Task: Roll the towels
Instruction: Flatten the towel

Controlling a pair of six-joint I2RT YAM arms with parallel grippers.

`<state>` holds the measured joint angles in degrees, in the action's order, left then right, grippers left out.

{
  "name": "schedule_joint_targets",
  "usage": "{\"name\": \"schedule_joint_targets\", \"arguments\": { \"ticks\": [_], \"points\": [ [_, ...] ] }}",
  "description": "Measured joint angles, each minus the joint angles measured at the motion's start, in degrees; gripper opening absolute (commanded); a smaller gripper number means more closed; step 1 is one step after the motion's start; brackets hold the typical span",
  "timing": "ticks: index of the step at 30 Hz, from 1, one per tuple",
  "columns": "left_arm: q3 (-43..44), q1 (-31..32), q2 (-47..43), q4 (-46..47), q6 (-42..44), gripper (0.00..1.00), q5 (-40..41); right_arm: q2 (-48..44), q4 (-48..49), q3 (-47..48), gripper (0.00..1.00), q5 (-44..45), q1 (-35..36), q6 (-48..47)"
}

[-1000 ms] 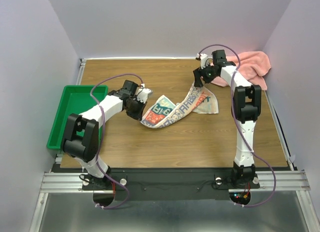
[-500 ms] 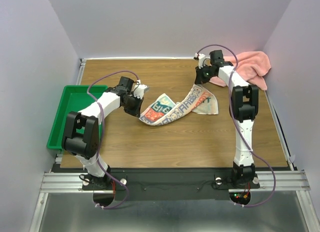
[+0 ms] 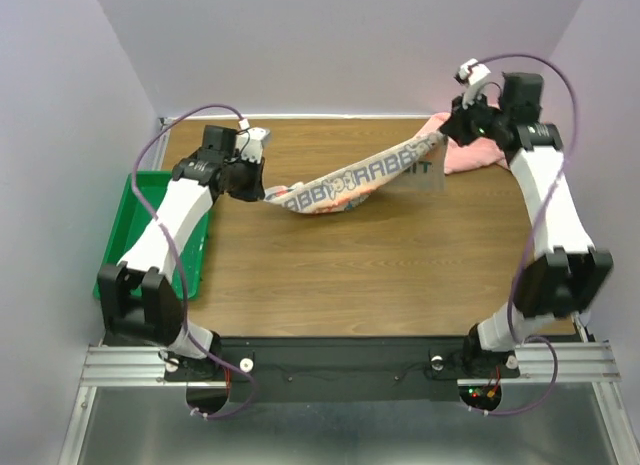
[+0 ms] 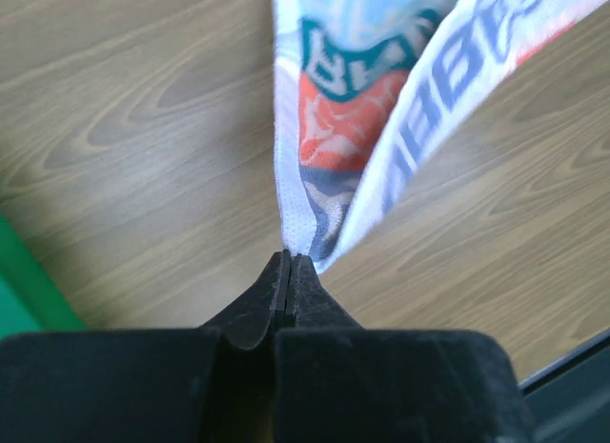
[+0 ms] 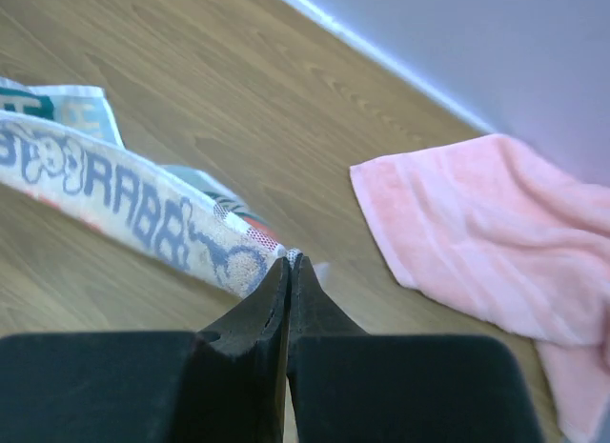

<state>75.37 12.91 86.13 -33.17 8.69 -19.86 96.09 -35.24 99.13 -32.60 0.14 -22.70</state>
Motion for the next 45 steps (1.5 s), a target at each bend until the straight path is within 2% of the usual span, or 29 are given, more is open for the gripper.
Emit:
{"name": "schedule_joint_targets", "arguments": {
  "ticks": [7, 15, 18, 21, 25, 27, 28, 29, 30, 31, 35, 38, 40, 43, 45],
  "points": [
    [0.5, -0.3, -13.5, -4.5, -10.3, 0.00, 5.7, -27.5, 0.6, -17.9, 0.00, 1.4, 0.1, -0.5],
    [0.5, -0.6, -29.6, -10.0, -15.3, 0.00, 10.0, -44.9, -0.8, -26.4, 0.01, 6.3, 0.3, 2.0],
    [0.4, -0.6, -31.1, -11.3, -16.6, 0.00, 10.2, -46.2, -0.6, -27.5, 0.01, 7.4, 0.3, 2.5],
    [0.1, -0.6, -29.5, -10.6, -18.4, 0.00, 10.3, -41.7, 0.3, -28.7, 0.01, 7.4, 0.3, 2.8],
    [1.3, -0.6, -18.5, -6.6, -21.6, 0.01, 12.0, -28.5, 4.7, -30.7, 0.01, 8.1, 0.3, 3.7],
    [4.3, -0.6, -10.8, -4.7, -22.9, 0.09, 12.6, -20.2, 6.9, -30.8, 0.01, 9.3, 0.3, 4.4],
    [7.0, -0.6, -5.4, -3.5, -23.7, 0.14, 12.6, -17.6, 8.0, -30.7, 0.07, 10.0, 0.3, 4.7],
    [10.1, -0.7, 0.6, -2.4, -24.2, 0.39, 12.5, -13.4, 9.8, -30.3, 0.36, 11.1, 0.2, 5.3],
    [12.5, -0.7, 4.5, -1.7, -24.5, 0.48, 12.3, -10.3, 10.6, -29.5, 0.61, 12.2, 0.2, 5.8],
    [15.8, -0.9, 10.3, -1.6, -24.7, 0.60, 12.0, -5.6, 10.9, -27.1, 0.99, 13.5, 0.2, 6.3],
    [24.3, -2.4, 24.1, -0.9, -24.5, 0.80, 10.6, 5.8, 14.5, -19.6, 1.00, 17.2, -0.4, 6.8],
    [21.9, -6.6, 25.7, -0.2, -24.1, 0.80, 9.9, 6.1, 14.6, -19.0, 0.99, 18.1, -1.3, 6.9],
    [18.5, -10.8, 22.9, 1.5, -22.8, 0.79, 9.8, 4.2, 14.1, -19.0, 0.92, 17.6, -1.7, 6.4],
    [13.7, -14.6, 17.4, 4.2, -19.0, 0.71, 10.1, 0.0, 11.4, -19.1, 0.78, 15.2, -2.0, 4.8],
    [9.8, -15.6, 11.7, 5.6, -13.6, 0.53, 8.5, -2.4, 8.2, -19.2, 0.68, 13.0, -1.9, 3.4]
  ]
}}
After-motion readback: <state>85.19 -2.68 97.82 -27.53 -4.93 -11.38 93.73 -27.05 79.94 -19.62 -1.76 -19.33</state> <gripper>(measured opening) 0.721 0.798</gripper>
